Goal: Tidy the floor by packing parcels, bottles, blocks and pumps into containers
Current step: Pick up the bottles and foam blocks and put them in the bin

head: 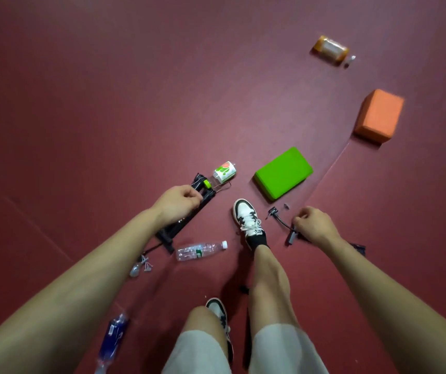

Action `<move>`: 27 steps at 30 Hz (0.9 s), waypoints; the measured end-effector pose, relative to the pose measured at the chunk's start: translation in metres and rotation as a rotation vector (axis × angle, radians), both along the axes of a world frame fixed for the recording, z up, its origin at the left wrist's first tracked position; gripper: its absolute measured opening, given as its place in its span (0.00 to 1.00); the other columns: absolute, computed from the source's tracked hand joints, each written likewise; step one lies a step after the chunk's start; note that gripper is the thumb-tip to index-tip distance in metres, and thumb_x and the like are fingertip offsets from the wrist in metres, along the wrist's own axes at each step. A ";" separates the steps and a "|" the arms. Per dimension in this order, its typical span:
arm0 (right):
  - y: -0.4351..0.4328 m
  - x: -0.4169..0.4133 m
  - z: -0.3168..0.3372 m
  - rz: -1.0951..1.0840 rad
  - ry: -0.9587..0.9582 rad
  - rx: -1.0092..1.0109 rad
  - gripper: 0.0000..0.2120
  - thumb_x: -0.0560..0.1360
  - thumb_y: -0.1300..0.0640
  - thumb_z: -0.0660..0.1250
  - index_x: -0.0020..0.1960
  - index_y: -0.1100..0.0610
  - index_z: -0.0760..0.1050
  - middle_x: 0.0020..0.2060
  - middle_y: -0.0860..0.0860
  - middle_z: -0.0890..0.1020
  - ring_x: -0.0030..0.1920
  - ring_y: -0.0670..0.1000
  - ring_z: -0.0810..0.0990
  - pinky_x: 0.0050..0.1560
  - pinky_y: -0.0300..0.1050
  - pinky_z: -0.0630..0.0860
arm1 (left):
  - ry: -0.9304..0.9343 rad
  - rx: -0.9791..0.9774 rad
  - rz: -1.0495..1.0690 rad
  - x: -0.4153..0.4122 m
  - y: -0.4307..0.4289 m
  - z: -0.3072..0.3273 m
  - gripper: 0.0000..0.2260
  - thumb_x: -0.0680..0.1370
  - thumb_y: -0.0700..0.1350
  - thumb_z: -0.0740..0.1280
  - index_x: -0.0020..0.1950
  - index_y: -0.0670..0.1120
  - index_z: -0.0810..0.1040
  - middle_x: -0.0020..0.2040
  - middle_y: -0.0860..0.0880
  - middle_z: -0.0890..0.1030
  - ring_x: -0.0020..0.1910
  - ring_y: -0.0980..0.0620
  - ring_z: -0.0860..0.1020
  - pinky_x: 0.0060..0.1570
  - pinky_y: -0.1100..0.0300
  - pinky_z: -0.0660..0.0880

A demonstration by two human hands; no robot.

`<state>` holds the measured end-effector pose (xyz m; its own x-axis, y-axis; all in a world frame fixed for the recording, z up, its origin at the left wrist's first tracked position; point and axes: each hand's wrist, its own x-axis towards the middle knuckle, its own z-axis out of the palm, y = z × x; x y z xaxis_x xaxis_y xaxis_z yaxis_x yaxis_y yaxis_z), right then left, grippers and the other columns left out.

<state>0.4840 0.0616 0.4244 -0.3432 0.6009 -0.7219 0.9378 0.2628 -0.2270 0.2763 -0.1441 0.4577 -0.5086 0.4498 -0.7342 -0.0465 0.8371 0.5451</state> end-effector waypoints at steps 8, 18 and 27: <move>0.082 -0.065 -0.198 -0.270 0.102 0.054 0.23 0.76 0.54 0.65 0.66 0.63 0.68 0.59 0.61 0.77 0.60 0.60 0.75 0.56 0.48 0.70 | 0.139 0.002 -0.010 -0.075 0.075 -0.220 0.14 0.78 0.46 0.63 0.62 0.44 0.72 0.58 0.45 0.76 0.56 0.49 0.74 0.55 0.60 0.68; 0.120 -0.083 -0.405 -0.829 0.125 0.125 0.46 0.70 0.43 0.72 0.74 0.65 0.52 0.71 0.64 0.64 0.70 0.63 0.66 0.70 0.53 0.64 | 0.378 -0.069 -0.331 -0.078 0.129 -0.428 0.35 0.69 0.56 0.71 0.73 0.53 0.61 0.71 0.50 0.64 0.69 0.45 0.64 0.66 0.49 0.63; 0.123 -0.066 -0.481 -1.318 0.594 -0.107 0.50 0.63 0.52 0.79 0.75 0.52 0.52 0.67 0.53 0.73 0.62 0.57 0.76 0.62 0.63 0.73 | 0.438 -0.153 -0.352 -0.080 0.149 -0.494 0.46 0.64 0.57 0.76 0.75 0.55 0.54 0.69 0.44 0.67 0.66 0.39 0.68 0.64 0.45 0.65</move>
<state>0.4181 0.1843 -0.0569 0.1470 0.6634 -0.7337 0.2423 -0.7433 -0.6235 0.1960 0.0047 -0.0359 -0.6183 0.5523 -0.5592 0.4516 0.8319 0.3224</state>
